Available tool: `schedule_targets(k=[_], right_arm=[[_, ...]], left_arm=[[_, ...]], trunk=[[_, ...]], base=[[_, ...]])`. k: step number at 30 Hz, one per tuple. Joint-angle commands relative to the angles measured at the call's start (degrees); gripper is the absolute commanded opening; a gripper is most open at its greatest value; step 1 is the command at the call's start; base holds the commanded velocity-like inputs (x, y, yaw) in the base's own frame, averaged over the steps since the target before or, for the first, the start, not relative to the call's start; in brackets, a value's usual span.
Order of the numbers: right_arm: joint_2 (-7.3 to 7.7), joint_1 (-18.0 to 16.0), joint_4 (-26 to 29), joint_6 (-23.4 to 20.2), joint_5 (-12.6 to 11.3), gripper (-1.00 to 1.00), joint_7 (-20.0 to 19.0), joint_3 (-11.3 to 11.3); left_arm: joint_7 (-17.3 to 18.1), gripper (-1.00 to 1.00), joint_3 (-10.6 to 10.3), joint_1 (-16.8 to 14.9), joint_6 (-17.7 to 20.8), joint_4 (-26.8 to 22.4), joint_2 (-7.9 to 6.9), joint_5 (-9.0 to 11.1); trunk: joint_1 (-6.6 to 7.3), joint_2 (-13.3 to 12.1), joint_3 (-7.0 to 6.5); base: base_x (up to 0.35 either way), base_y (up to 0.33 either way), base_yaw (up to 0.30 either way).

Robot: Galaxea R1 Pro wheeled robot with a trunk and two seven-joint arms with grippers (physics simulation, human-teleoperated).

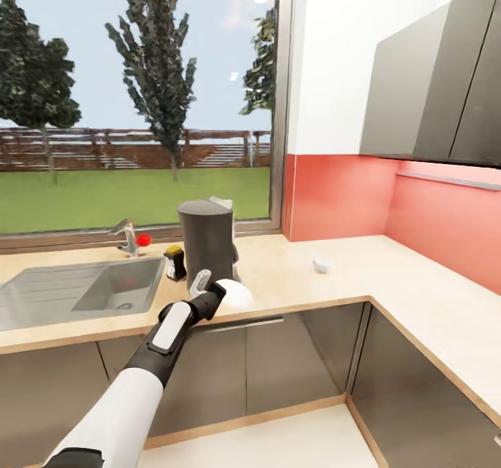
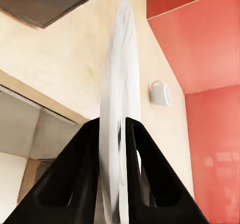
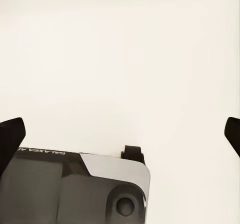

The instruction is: Set up a coffee station on the kitchen countertop: keep the coffee maker on the countertop, move the bottle of coffee from the kitchen shelf to the counter next to the coffee maker, place a paper coffee filter on top of the coffee maker, put the saucer next to the coffee maker with the coffee cup on the saucer, and place the electric kettle next to the coffee maker.

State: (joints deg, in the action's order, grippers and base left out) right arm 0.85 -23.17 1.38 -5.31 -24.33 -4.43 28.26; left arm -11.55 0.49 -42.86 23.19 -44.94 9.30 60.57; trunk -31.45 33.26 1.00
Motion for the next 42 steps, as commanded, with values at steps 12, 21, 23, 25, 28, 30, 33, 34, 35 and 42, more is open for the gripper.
schedule_targets(k=[12,21,23,25,28,30,33,34,35,42], right_arm=[[0.01,0.07,0.05,-0.37,-0.54,1.0,-0.04,0.48],[-0.25,0.62,0.02,-0.38,-0.54,1.0,0.21,0.43],[-0.04,0.91,0.05,-0.33,-0.54,1.0,0.21,0.47],[0.01,0.98,0.03,-0.32,-0.54,1.0,0.21,0.48],[0.03,1.07,0.03,-0.32,-0.54,1.0,0.21,0.48],[0.03,1.1,0.03,-0.32,-0.54,1.0,0.21,0.48],[0.03,1.11,0.03,-0.31,-0.54,1.0,0.21,0.48],[0.03,1.11,0.03,-0.31,-0.54,1.0,0.21,0.48],[0.03,1.11,0.03,-0.31,-0.54,1.0,0.21,0.48],[0.03,1.15,0.03,-0.31,-0.54,1.0,0.21,0.5]], left_arm=[[0.5,-1.0,0.04,-0.03,0.19,-0.22,0.02,0.45],[2.39,-1.0,0.0,1.94,-1.76,1.75,-0.67,-0.08],[2.4,-1.0,-0.08,2.59,-2.38,2.41,-0.88,-0.32],[2.41,-1.0,-0.15,3.25,-3.01,2.61,-0.93,-0.41],[2.41,-1.0,-0.04,4.23,-3.96,2.67,-0.76,-0.46],[2.87,-1.0,-0.57,4.88,-4.6,3.21,-0.31,-0.71],[3.79,-1.0,-1.56,5.87,-5.56,4.19,0.26,-0.57],[4.1,-1.0,-1.88,6.19,-5.88,4.52,0.35,-0.45],[4.41,-1.0,-2.21,6.52,-6.2,4.85,0.43,-0.35],[7.36,-1.0,-15.87,9.44,-31.37,5.63,0.7,3.42]], trunk=[[-0.04,0.09,0.1],[-0.04,0.09,0.11],[-0.04,0.09,0.11],[-0.04,0.09,0.11],[-0.04,0.09,0.11],[-0.04,0.09,0.11],[-0.04,0.09,0.11],[-0.04,0.09,0.11],[-0.04,0.09,0.11],[-0.04,0.09,0.11]], base=[[0.189,-0.199,-0.071],[0.019,-0.009,0.0],[0.179,-0.031,0.0],[0.266,-0.079,0.0],[0.112,-0.035,0.0],[0.016,-0.005,0.0],[0.004,-0.001,0.0],[0.001,0.0,0.0],[0.0,0.0,0.0],[0.0,0.0,0.0]])
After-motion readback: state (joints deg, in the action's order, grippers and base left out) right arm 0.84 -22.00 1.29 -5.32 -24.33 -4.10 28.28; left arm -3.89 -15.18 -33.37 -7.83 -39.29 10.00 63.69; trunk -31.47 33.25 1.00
